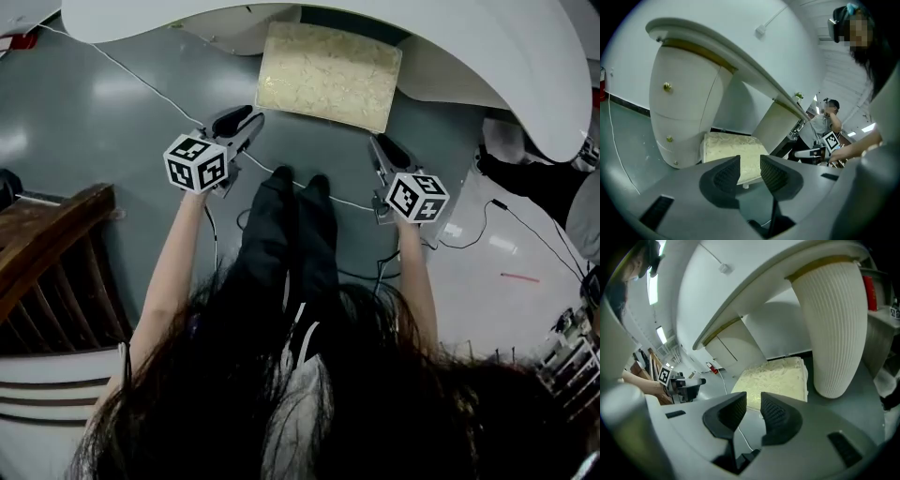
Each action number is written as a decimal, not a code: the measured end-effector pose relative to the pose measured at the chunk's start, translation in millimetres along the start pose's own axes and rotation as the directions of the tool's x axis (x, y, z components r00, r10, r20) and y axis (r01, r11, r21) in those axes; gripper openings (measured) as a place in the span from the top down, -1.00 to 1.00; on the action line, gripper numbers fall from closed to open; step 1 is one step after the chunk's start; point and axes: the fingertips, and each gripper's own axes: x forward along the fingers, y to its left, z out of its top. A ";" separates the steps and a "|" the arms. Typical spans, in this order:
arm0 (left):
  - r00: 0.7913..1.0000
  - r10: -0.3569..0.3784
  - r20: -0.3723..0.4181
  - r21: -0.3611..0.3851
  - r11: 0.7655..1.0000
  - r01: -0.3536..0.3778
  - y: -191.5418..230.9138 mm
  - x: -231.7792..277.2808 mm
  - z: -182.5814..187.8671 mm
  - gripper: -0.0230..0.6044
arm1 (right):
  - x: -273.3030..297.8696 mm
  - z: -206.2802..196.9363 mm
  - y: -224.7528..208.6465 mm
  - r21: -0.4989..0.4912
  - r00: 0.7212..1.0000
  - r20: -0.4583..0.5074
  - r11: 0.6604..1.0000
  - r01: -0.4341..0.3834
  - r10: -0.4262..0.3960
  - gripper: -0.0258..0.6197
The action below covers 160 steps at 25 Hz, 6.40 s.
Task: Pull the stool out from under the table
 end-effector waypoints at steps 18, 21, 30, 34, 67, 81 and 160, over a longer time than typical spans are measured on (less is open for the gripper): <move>0.975 -0.081 -0.207 -0.289 0.957 0.019 132.5 103.4 -71.4 -0.20 | 84.1 -59.1 -125.2 0.436 0.998 -0.042 0.899 -0.025 0.048 0.11; 0.970 -0.129 -0.207 -0.355 0.934 0.048 135.5 106.9 -78.5 -0.22 | 87.9 -62.8 -119.1 0.537 0.993 0.017 0.837 -0.107 0.116 0.11; 0.946 -0.269 -0.180 -0.507 0.850 0.145 121.0 125.0 -84.6 -0.22 | 89.1 -65.3 -125.4 0.502 0.998 0.003 0.863 -0.053 0.059 0.11; 0.963 -0.232 -0.136 -0.523 0.842 0.129 121.3 121.8 -85.6 -0.21 | 87.2 -64.8 -126.4 0.500 1.000 0.018 0.866 -0.020 0.013 0.11; 0.924 -0.155 -0.351 -0.556 0.828 -0.072 118.3 116.8 -85.2 -0.13 | 85.7 -76.2 -116.7 0.600 0.992 -0.117 0.799 0.032 0.048 0.11; 0.904 -0.128 -0.409 -0.537 0.834 -0.125 120.3 118.6 -90.5 -0.17 | 84.3 -79.7 -119.4 0.621 0.984 -0.175 0.778 0.090 0.026 0.11; 0.890 -0.455 -0.029 0.011 0.890 0.456 -131.9 -188.5 236.7 0.44 | -76.4 171.0 345.3 0.103 0.983 0.177 0.994 0.033 -0.051 0.64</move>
